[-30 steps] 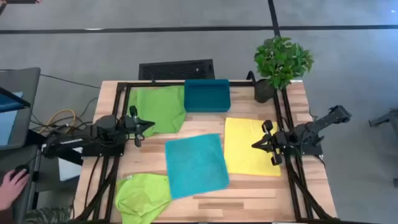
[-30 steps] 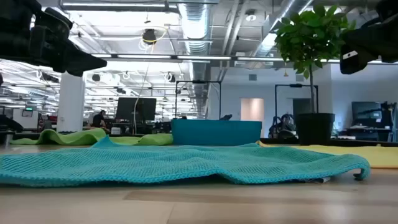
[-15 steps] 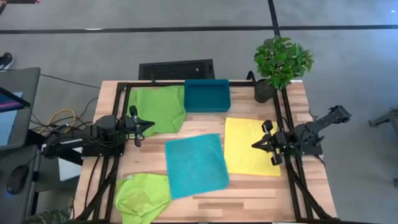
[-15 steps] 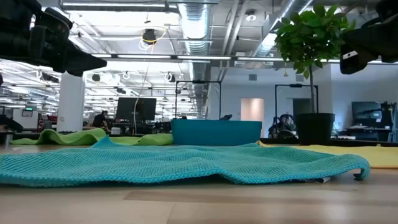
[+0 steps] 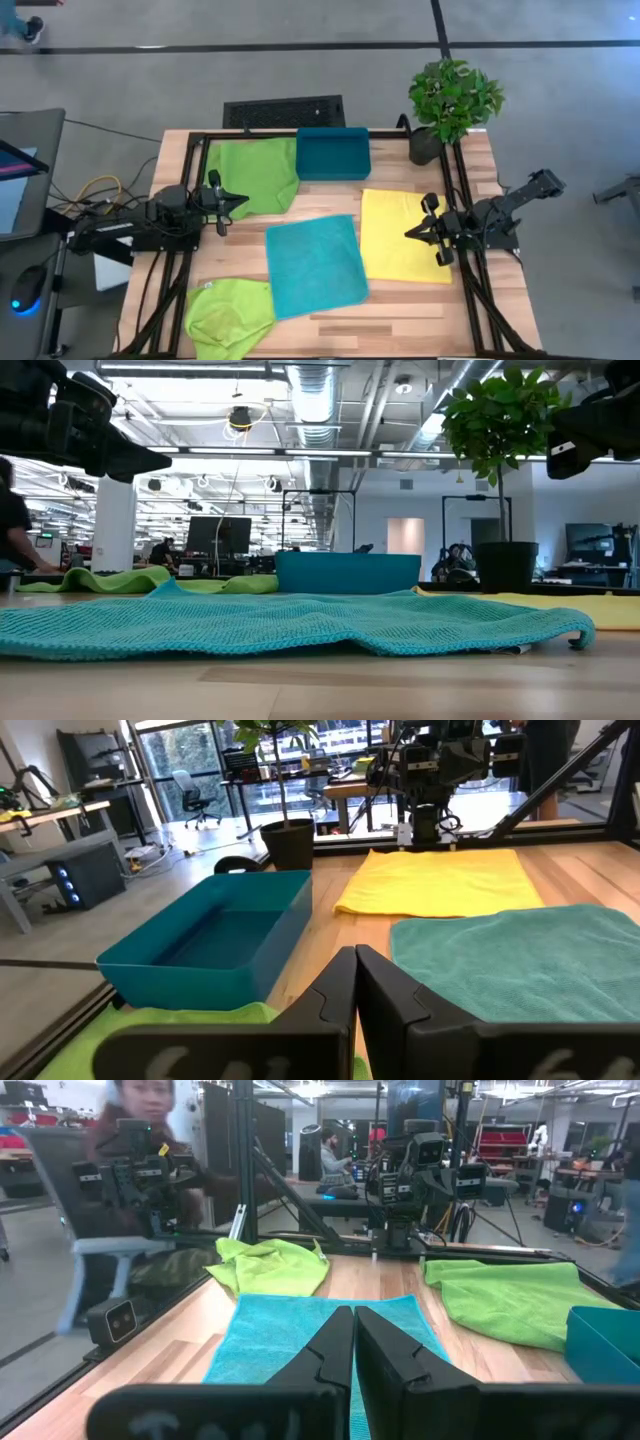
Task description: Fold microfiber towels
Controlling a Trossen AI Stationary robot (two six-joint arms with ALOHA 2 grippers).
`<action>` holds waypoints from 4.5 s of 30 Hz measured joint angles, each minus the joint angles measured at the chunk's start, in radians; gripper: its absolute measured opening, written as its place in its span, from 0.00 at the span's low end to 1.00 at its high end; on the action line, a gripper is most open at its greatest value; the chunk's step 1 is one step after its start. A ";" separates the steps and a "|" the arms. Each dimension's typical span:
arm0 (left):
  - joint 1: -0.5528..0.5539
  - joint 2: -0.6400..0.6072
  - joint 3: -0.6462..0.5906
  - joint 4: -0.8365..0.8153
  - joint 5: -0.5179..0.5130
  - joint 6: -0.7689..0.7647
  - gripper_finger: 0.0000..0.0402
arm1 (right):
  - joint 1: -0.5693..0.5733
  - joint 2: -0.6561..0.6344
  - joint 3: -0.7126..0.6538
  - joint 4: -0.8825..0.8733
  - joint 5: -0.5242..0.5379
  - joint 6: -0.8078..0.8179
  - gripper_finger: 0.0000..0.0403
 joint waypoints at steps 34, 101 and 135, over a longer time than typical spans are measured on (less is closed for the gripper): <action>0.000 0.000 -0.002 0.016 -0.001 0.021 0.00 | 0.000 -0.003 0.002 0.000 0.014 -0.015 0.09; -0.101 0.821 0.426 -0.082 -0.024 -0.588 0.00 | -0.098 0.508 0.515 -0.473 0.207 0.583 0.05; -0.151 0.827 0.426 -0.104 0.022 -0.584 0.00 | -0.578 1.359 0.762 -0.224 -0.271 0.674 0.55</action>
